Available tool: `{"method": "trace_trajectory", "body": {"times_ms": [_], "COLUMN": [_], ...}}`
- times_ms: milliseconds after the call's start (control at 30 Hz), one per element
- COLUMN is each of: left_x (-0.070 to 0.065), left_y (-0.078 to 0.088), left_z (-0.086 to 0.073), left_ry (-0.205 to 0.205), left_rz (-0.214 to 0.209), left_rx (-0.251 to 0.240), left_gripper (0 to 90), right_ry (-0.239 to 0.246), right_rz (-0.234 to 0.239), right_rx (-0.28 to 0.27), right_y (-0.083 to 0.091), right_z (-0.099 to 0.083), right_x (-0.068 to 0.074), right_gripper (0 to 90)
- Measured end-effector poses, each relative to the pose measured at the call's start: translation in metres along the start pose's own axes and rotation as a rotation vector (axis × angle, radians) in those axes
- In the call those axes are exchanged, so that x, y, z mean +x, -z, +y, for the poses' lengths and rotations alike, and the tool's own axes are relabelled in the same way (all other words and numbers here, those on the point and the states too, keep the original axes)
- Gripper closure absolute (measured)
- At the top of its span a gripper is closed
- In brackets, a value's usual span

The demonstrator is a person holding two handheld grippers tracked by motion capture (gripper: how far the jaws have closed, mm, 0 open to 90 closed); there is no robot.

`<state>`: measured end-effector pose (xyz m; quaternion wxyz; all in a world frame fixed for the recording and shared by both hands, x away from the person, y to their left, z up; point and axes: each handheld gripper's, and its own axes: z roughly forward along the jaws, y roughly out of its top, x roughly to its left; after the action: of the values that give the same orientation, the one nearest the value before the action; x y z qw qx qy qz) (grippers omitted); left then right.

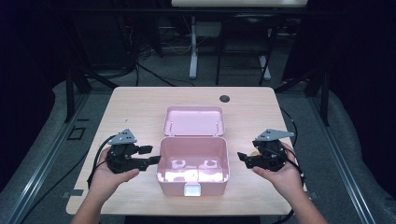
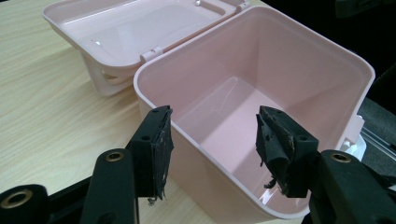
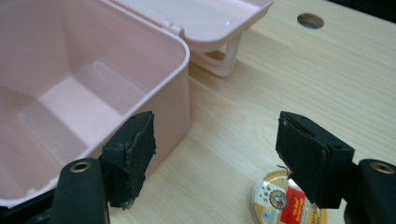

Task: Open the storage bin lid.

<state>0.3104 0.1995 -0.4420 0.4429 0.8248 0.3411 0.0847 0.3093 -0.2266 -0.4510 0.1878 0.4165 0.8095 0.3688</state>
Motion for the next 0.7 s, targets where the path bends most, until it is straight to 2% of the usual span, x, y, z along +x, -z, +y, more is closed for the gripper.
{"method": "trace_trajectory", "body": {"times_ms": [33, 233, 300, 400, 600, 700], "left_x": [0.001, 0.004, 0.006, 0.007, 0.008, 0.01], "left_y": [0.001, 0.003, 0.004, 0.006, 0.008, 0.006], "left_z": [0.0, -0.001, -0.001, -0.002, -0.002, -0.002], "left_ry": [0.01, 0.021, 0.032, 0.035, 0.043, 0.042], "left_rz": [0.004, 0.017, 0.02, 0.024, 0.031, 0.032], "left_rx": [0.0, -0.002, -0.005, -0.013, -0.016, -0.009], "left_gripper": [45.0, 44.5, 44.1, 44.2, 44.2, 44.1], "right_ry": [0.012, 0.025, 0.038, 0.04, 0.018, 0.001], "right_rz": [-0.005, -0.011, -0.015, -0.027, -0.052, -0.053], "right_rx": [0.024, 0.074, 0.12, 0.147, 0.213, 0.255], "right_y": [-0.002, -0.008, -0.014, -0.017, -0.028, -0.033], "right_z": [0.001, 0.004, 0.005, 0.005, 0.004, 0.004], "right_x": [-0.001, -0.008, -0.014, -0.017, -0.027, -0.031], "right_gripper": [26.7, 27.7, 29.1, 29.0, 25.9, 27.6]}}
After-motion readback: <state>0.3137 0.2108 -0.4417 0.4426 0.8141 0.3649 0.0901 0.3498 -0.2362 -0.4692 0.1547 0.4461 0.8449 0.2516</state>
